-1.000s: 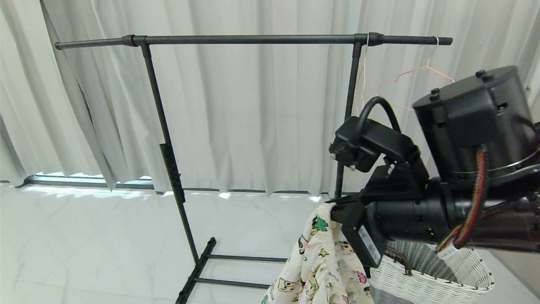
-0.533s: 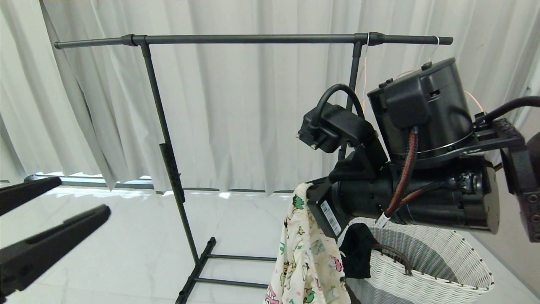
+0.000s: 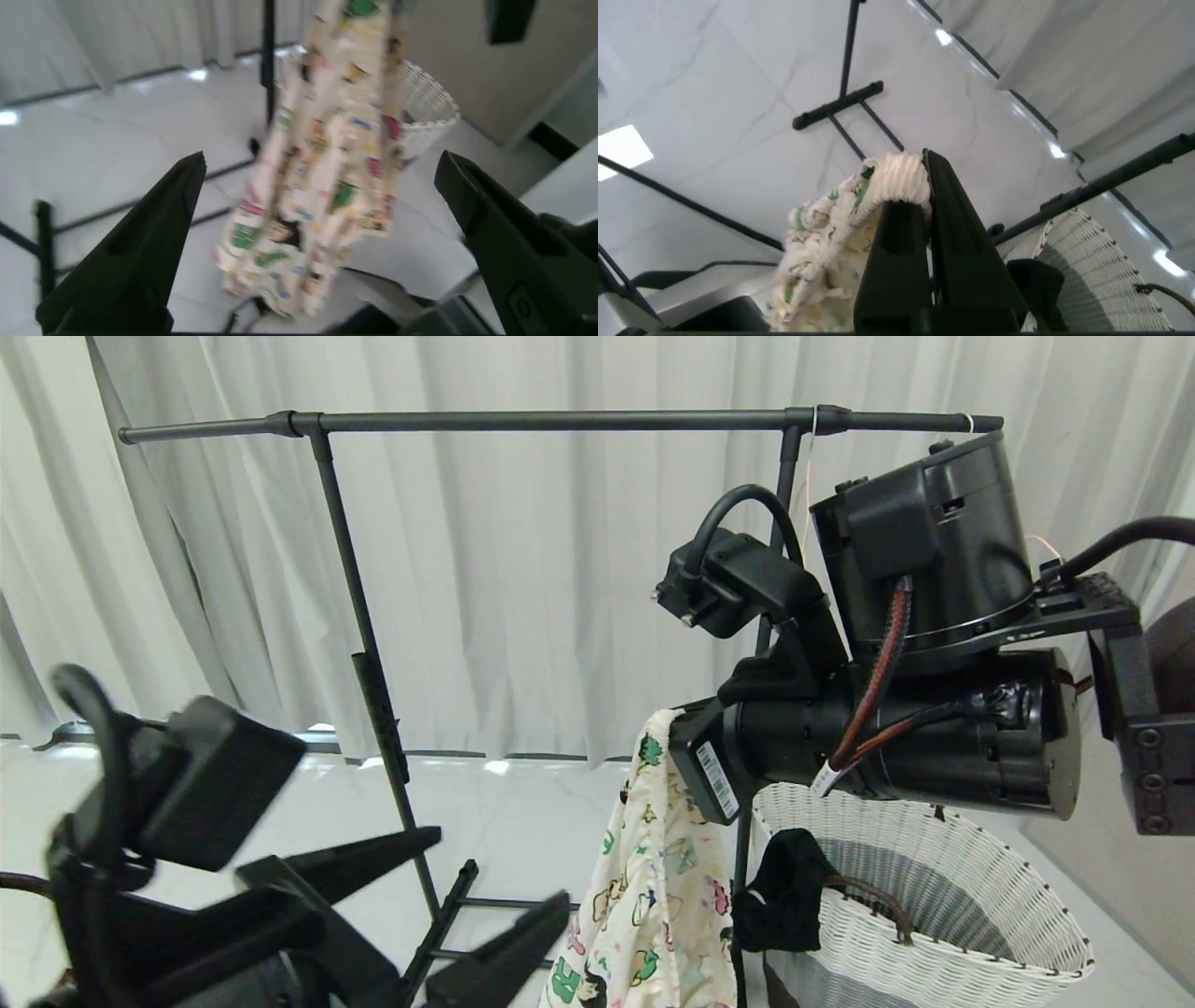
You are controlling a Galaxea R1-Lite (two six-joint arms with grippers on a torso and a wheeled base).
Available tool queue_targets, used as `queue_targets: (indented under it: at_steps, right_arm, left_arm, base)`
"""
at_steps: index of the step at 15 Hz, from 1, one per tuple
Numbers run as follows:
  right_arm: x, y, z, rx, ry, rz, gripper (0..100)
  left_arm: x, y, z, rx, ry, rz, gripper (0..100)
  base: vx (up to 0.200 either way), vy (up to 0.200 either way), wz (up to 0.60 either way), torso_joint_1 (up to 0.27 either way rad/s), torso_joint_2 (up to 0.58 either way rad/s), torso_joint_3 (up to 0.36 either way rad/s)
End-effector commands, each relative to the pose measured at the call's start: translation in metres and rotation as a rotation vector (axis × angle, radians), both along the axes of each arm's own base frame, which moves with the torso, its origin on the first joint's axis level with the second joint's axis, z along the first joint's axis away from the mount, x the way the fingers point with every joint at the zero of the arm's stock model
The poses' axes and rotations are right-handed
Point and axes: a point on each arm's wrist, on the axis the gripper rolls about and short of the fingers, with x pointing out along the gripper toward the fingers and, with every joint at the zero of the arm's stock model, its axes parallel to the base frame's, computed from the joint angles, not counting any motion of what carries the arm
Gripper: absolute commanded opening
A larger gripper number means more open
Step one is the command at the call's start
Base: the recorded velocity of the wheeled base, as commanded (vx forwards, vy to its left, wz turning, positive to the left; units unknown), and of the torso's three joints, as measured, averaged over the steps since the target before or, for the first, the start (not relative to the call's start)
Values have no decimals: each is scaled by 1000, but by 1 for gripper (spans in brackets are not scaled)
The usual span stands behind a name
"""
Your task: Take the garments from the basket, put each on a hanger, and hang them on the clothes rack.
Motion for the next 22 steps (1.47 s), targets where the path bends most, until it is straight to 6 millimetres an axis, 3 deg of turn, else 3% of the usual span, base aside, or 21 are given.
queue_targets:
  at_steps: [1, 3, 9, 14, 18, 22]
  right_arm:
    - [-2, 0, 2, 9, -6, 6, 0]
    - [-6, 0, 5, 18, -12, 16, 0]
    - [-15, -1, 16, 60, -39, 40, 0]
    - [-21, -9, 26, 86, -53, 48, 0]
    - [-24, -15, 30, 96, -60, 42, 0]
    - [-20, -24, 34, 104, -67, 14, 0]
  left_arm:
    - [-1, -55, -32, 81, 102, -31, 100]
    - [7, -72, -41, 83, 150, -4, 100]
    - [49, -92, -60, 130, 188, 139, 100]
    - [51, -92, -78, 175, 213, 191, 100]
    - [37, -76, -99, 274, 221, 216, 100]
    - [29, -66, -104, 299, 225, 209, 100]
  base:
    - [0, 0, 0, 0, 0, 0]
    - [0, 0, 0, 0, 0, 0]
    - [0, 0, 0, 0, 0, 0]
    - [0, 0, 0, 0, 0, 0]
    - [0, 0, 0, 0, 0, 0]
    - [0, 0, 0, 0, 0, 0]
